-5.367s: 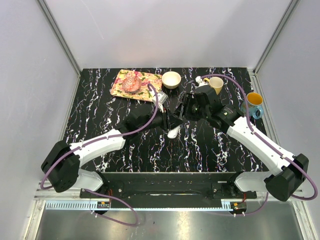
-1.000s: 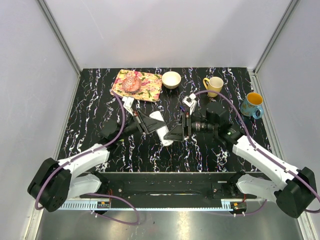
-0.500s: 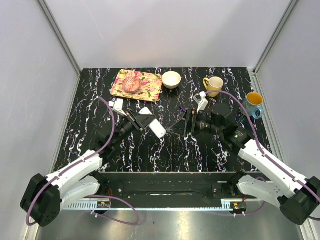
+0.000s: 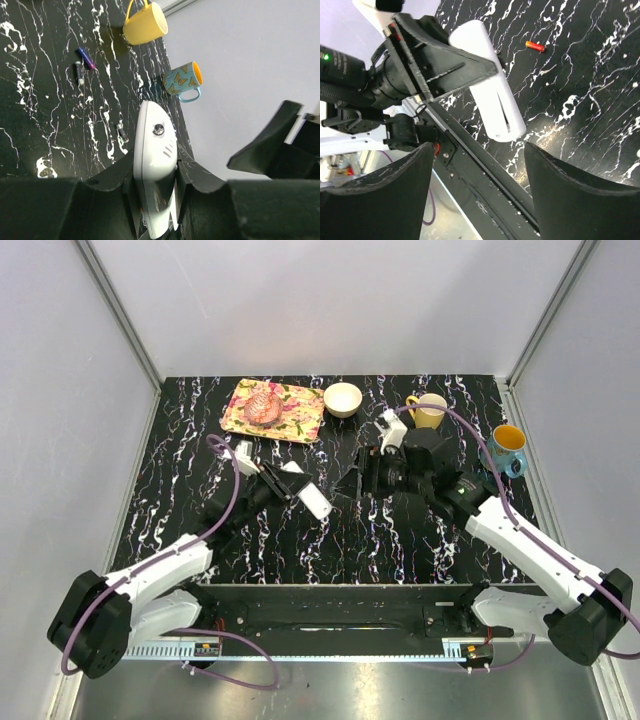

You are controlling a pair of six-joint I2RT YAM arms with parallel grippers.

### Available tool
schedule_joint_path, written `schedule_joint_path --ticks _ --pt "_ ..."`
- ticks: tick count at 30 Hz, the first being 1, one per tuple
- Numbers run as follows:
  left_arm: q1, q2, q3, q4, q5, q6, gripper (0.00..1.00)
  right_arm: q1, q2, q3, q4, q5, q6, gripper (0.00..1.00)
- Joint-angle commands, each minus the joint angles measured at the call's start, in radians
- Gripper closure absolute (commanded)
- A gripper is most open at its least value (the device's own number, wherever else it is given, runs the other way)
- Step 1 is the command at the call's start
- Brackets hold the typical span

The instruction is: Load the batteries into the remote control

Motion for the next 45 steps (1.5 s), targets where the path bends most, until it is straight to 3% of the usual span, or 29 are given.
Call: schedule_joint_path --ticks 1,9,27,45 --pt "0.004 0.037 0.081 0.013 0.057 -0.021 1.0 0.053 0.064 0.122 -0.124 0.047 -0.181 0.23" --pt "0.004 0.089 0.124 0.007 0.115 -0.039 1.0 0.142 0.165 0.216 -0.221 0.141 -0.258 0.24" --pt "0.004 0.098 0.152 -0.004 0.16 -0.044 1.0 0.174 0.237 0.251 -0.236 0.195 -0.281 0.35" --pt "0.004 0.1 0.159 -0.008 0.168 -0.042 1.0 0.182 0.274 0.258 -0.25 0.213 -0.296 0.58"
